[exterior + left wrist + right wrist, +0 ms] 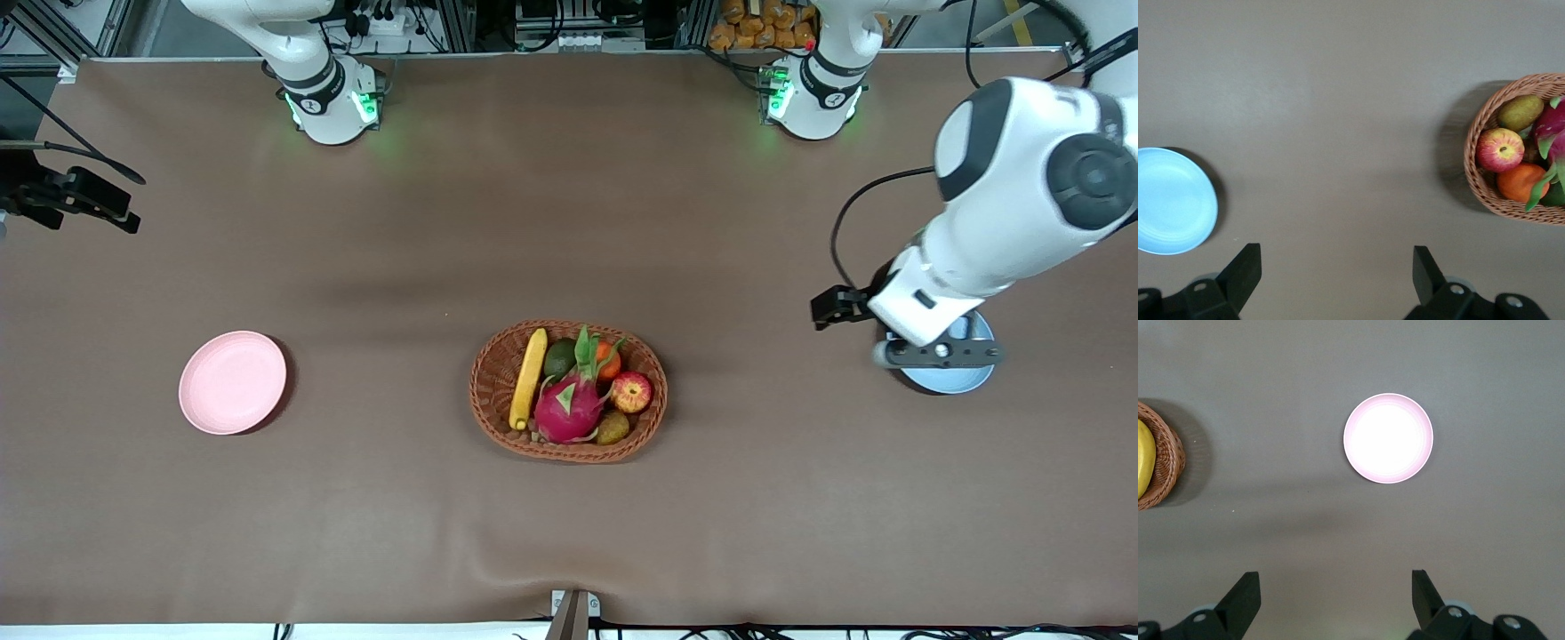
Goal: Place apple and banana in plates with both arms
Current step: 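Move the left gripper over the basket toward the red apple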
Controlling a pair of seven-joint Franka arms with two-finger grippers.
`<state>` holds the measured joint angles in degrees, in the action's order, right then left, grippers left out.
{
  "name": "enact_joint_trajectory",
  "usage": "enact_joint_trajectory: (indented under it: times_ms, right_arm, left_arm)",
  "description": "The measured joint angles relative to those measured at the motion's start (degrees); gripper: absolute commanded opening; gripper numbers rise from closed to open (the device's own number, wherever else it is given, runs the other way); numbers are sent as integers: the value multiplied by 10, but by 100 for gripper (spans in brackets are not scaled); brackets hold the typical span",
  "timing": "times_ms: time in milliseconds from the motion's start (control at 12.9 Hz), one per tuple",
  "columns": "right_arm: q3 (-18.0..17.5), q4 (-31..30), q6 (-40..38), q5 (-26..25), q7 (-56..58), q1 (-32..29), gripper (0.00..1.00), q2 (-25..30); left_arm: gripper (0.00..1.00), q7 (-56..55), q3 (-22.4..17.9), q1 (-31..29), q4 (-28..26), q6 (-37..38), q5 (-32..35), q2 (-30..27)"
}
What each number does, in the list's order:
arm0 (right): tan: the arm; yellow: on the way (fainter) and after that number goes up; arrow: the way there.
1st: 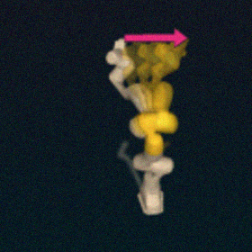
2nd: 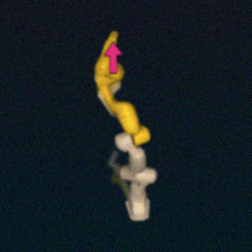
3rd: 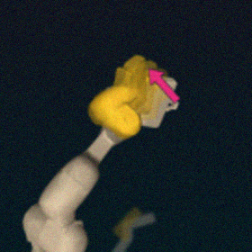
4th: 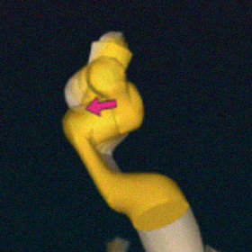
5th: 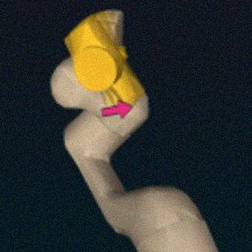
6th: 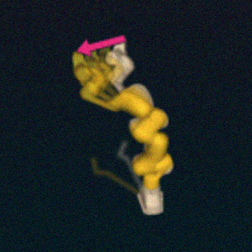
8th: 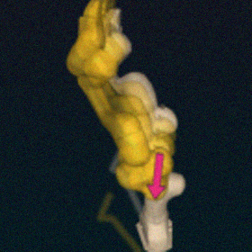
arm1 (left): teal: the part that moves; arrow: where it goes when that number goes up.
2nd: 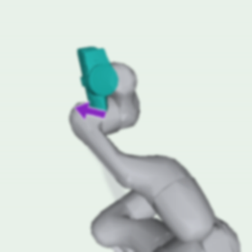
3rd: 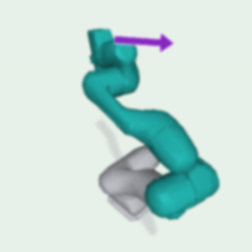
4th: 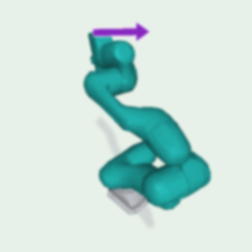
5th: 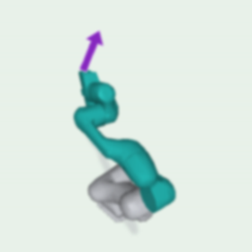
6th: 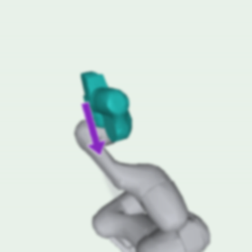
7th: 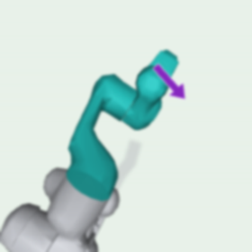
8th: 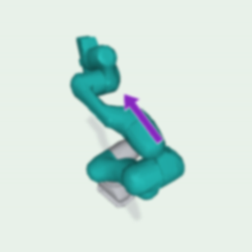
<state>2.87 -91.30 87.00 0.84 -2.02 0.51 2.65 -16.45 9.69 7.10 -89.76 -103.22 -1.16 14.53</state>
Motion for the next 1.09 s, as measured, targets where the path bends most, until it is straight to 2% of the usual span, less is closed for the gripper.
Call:
enact_joint_trajectory:
  times_ms: [466,699,1087]
  right_arm:
    - [1,1,3,-2,-1,-7,100,0]
    - [1,1,5,-13,-1,-22,100,0]
    - [0,2,8,-32,0,-22,100,-1]
  left_arm:
    - [100,-43,0,64,0,-16,2,28]
    - [100,-100,1,87,0,-71,2,65]
    - [100,-178,1,162,5,-185,2,139]
